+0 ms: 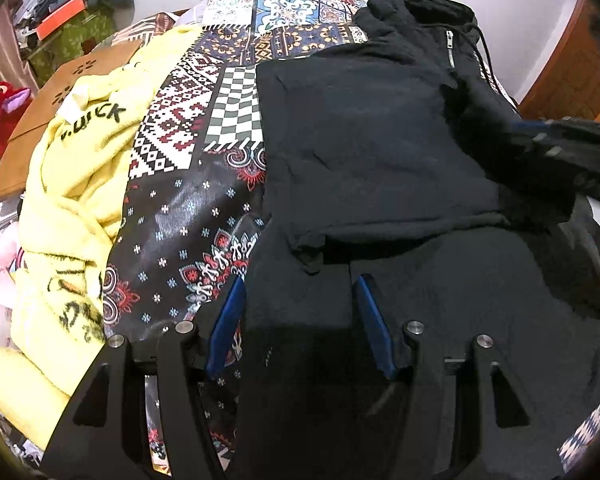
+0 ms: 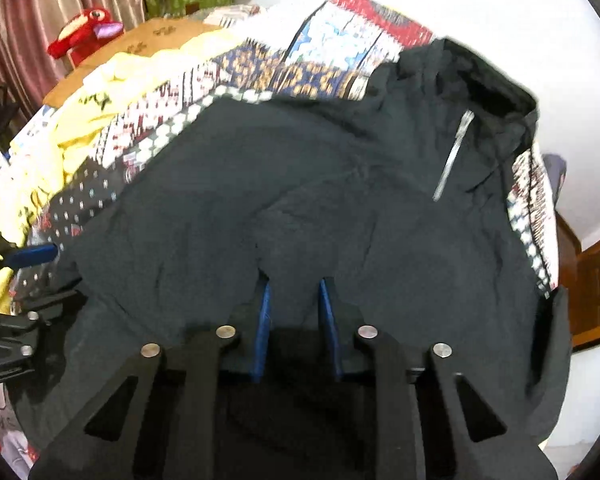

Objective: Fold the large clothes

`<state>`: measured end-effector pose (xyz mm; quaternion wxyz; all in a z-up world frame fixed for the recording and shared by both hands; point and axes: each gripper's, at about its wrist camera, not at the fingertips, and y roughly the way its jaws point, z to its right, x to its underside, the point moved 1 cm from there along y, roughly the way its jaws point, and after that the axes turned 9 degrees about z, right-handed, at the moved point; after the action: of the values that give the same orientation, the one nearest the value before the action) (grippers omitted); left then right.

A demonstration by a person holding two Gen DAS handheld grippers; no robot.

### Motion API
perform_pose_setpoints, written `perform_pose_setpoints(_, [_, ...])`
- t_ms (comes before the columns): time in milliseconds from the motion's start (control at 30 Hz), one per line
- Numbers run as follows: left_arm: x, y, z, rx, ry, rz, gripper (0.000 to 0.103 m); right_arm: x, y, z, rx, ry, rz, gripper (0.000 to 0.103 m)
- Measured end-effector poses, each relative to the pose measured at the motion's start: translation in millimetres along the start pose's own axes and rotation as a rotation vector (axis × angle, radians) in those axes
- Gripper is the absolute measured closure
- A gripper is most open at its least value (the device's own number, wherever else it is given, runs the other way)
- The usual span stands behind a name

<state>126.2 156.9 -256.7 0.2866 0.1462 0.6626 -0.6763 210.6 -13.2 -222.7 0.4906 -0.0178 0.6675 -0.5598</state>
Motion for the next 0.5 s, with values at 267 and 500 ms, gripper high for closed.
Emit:
perform_pose_setpoints(267, [-15.9,13.7,4.2,-0.037,-0.002,-0.002,0.046,-38.0,-63.0,50.8,0.049,0.109,0.208,0.086])
perform_pose_setpoints(500, [-27.3,25.0,11.3,-0.036,-0.064,-0.005,0.045,-49.1,-106.6,97.8,0.108,0.200,0.351,0.088])
